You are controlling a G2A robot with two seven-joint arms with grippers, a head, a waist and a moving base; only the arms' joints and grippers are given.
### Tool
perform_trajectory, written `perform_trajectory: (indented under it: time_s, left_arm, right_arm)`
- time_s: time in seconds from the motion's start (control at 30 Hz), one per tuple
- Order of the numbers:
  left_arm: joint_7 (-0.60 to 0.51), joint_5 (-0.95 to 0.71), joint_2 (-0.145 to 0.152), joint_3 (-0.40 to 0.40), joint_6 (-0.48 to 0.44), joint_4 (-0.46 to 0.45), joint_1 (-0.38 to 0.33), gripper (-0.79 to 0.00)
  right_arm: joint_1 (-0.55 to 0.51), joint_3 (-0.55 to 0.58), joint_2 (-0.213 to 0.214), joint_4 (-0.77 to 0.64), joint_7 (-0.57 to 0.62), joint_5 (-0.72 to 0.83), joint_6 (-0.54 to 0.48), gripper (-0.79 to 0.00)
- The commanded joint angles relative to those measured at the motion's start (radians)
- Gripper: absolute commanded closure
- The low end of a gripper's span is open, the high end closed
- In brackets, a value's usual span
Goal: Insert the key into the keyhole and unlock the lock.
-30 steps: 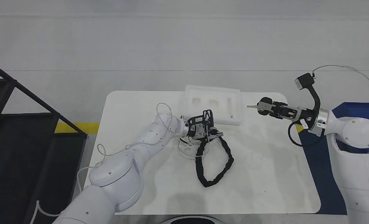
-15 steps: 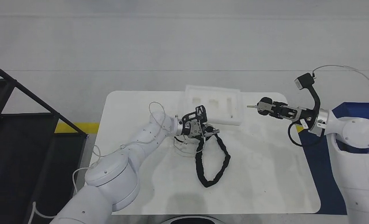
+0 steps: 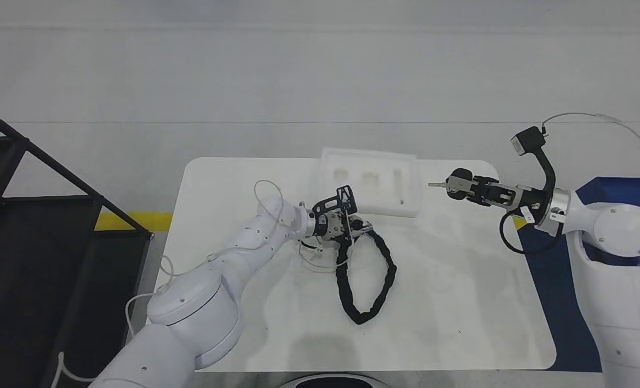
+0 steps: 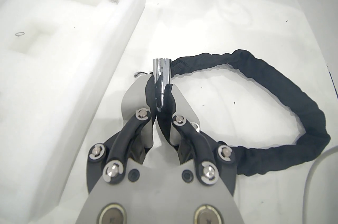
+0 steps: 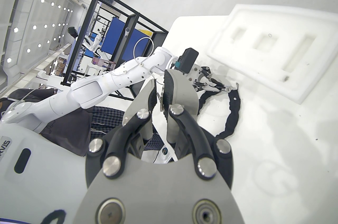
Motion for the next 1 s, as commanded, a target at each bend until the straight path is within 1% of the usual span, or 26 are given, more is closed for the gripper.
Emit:
perform_trajectory:
  time_s: [0.0, 0.1, 0.17, 0.27, 0.5, 0.63, 0.8, 0.83, 0.87, 0.9, 0.97]
  left_arm:
    - [-0.007, -0.003, 0.001, -0.003, 0.003, -0.002, 0.001, -0.348]
    - [-0.021, -0.006, 0.001, -0.008, 0.017, -0.004, 0.002, -0.409]
    - [-0.03, -0.012, 0.001, -0.012, 0.024, -0.005, 0.003, -0.428]
    - [-0.042, -0.016, 0.001, -0.017, 0.026, -0.007, 0.004, -0.391]
    - [-0.088, -0.02, -0.004, -0.022, 0.032, -0.012, 0.009, -0.376]
    - [-0.115, -0.027, -0.009, -0.027, 0.048, -0.013, 0.012, -0.388]
    - [-0.14, -0.024, -0.016, -0.028, 0.054, -0.016, 0.015, -0.363]
    - [-0.144, -0.023, -0.017, -0.028, 0.055, -0.016, 0.015, -0.345]
    - [-0.149, -0.023, -0.019, -0.028, 0.056, -0.015, 0.015, -0.308]
    - [-0.154, -0.024, -0.02, -0.029, 0.058, -0.014, 0.015, -0.234]
    - [-0.157, -0.031, -0.022, -0.033, 0.061, -0.012, 0.014, 0.0]
  right_arm:
    - [0.0, 0.0, 0.0, 0.0, 0.0, 0.0, 0.0, 0.0]
    - [0.0, 0.0, 0.0, 0.0, 0.0, 0.0, 0.0, 0.0]
    - [0.0, 0.0, 0.0, 0.0, 0.0, 0.0, 0.0, 0.0]
    - [0.0, 0.0, 0.0, 0.0, 0.0, 0.0, 0.0, 0.0]
    - [0.0, 0.0, 0.0, 0.0, 0.0, 0.0, 0.0, 0.0]
    - [0.0, 0.0, 0.0, 0.0, 0.0, 0.0, 0.0, 0.0]
    - [0.0, 0.0, 0.0, 0.0, 0.0, 0.0, 0.0, 0.0]
    - [0.0, 0.0, 0.0, 0.0, 0.0, 0.0, 0.0, 0.0]
    - [0.0, 0.0, 0.0, 0.0, 0.0, 0.0, 0.0, 0.0]
    - [0.0, 0.0, 0.0, 0.0, 0.0, 0.0, 0.0, 0.0]
    - [0.0, 0.0, 0.0, 0.0, 0.0, 0.0, 0.0, 0.0]
